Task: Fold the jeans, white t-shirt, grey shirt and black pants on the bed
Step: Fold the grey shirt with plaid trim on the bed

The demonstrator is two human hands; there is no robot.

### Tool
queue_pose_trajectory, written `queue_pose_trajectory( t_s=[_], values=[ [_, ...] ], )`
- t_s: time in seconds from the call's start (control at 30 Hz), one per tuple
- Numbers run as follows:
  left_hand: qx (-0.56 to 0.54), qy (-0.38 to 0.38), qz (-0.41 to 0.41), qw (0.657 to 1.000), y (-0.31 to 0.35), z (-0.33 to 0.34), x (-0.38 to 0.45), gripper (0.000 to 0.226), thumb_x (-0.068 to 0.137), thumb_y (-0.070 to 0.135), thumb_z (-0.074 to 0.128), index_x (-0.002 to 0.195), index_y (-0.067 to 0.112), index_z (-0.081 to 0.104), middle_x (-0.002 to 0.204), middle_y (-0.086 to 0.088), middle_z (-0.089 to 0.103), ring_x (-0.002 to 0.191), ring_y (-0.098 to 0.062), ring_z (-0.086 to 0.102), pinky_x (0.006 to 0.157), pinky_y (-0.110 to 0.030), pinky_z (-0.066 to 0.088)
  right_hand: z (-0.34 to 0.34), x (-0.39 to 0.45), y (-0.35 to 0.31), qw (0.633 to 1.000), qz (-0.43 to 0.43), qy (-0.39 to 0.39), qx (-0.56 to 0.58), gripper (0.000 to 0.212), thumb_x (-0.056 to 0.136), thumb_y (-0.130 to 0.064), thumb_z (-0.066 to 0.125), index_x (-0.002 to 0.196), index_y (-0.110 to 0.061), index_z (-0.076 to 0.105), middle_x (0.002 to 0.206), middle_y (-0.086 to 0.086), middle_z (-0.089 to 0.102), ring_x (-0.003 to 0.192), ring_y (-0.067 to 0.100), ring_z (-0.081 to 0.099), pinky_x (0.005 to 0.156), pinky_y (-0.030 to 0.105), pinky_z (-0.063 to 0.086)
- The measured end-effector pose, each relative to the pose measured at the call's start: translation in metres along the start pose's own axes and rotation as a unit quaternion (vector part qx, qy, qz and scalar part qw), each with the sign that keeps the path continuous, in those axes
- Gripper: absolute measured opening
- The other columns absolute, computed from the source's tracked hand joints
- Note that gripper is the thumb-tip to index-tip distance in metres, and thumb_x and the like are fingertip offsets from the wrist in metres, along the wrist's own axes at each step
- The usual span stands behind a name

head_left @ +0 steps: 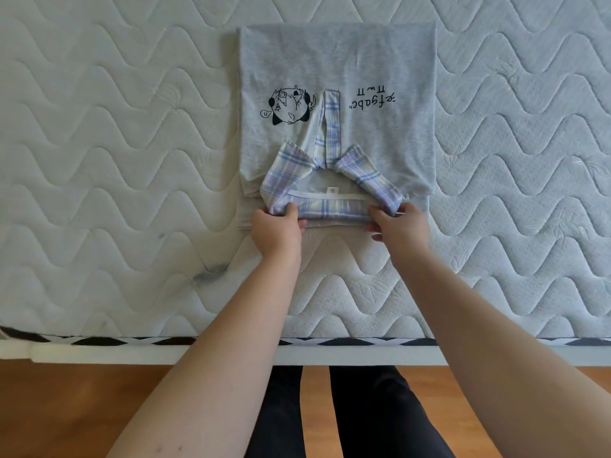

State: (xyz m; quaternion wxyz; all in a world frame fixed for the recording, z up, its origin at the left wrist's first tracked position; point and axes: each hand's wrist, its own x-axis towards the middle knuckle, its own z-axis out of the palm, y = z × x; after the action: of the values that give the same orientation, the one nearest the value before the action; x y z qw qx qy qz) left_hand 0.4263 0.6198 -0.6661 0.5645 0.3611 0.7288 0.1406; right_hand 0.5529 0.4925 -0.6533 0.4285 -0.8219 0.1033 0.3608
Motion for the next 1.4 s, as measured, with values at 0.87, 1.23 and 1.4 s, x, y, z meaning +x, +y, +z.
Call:
queue_pose_trajectory(
  t_s=[0.87,1.23,1.4],
  values=[
    [0.363,-0.068,0.175,0.913,-0.001,-0.053,0.022,0.034,0.09,0.039,0.054,0.065,0.017,0.048,0.056,-0.005,0.064,0.055,-0.025,0.064,0.06,-0.036,0.05,-0.034,-0.003,0.015,0.979,-0.047,-0.026,-0.197,0.04,0.082,-0.057,0.069,0.099,-0.023,0.057,0.083,-0.008,0.068,0.049,0.0,0.064,0.041,0.013,0.037],
    [0.572,0.011,0.333,0.75,-0.004,-0.041,0.007,0.014,0.094,0.022,0.054,0.095,0.009,0.057,0.075,-0.017,0.066,0.07,-0.038,0.064,0.053,-0.034,0.033,-0.023,0.005,0.01,0.978,-0.075,0.0,-0.193,0.018,0.092,-0.027,0.063,0.086,-0.01,0.061,0.067,-0.002,0.072,0.054,0.002,0.067,0.056,0.033,0.057],
    [0.659,-0.02,0.378,0.65,0.0,-0.032,0.006,0.026,0.099,0.024,0.046,0.12,0.009,0.049,0.086,-0.014,0.069,0.077,-0.036,0.068,0.054,-0.034,0.035,-0.031,0.004,0.011,0.949,-0.051,-0.089,-0.297,0.027,0.087,-0.045,0.068,0.093,-0.022,0.056,0.074,-0.011,0.069,0.052,0.001,0.066,0.053,0.026,0.044]
  ],
)
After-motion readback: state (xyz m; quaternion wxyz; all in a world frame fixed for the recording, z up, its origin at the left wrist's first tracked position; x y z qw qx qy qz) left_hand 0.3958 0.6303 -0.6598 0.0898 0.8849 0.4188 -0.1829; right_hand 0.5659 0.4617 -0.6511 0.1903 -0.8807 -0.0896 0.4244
